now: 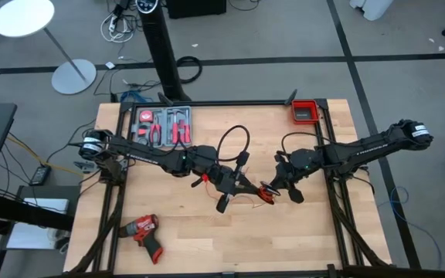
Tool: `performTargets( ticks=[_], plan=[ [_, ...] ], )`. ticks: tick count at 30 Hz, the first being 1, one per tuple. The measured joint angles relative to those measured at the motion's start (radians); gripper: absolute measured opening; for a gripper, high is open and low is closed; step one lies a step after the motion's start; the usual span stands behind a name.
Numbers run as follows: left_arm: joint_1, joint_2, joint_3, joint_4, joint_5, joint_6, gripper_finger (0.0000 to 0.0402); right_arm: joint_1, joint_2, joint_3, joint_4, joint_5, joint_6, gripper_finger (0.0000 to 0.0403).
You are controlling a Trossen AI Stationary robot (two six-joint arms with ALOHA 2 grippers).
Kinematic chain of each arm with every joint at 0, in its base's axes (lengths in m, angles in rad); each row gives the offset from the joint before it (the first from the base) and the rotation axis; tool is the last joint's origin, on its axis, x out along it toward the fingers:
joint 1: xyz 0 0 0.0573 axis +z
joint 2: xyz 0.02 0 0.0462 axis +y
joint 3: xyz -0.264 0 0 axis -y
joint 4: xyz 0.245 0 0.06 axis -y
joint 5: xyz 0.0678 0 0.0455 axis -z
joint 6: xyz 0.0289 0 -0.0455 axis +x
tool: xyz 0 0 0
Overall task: Coil cords
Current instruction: Coil the red wire on the black spool
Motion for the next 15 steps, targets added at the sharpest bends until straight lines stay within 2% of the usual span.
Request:
performTargets(
  ticks=[7,12,15],
  plan=[
    [0.0,0.0,0.0,-0.004,0.0,-0.001,0.0,0.118,0.0,-0.032,0.122,0.07,-0.004,0.0027],
    [0.0,0.0,0.0,-0.005,0.0,-0.002,0.0,0.191,0.0,-0.084,0.165,0.168,0.035,0.0024],
    [0.0,0.0,0.0,-0.005,0.0,-0.003,0.0,0.216,0.0,-0.123,0.277,0.186,0.073,0.0027]
  ],
)
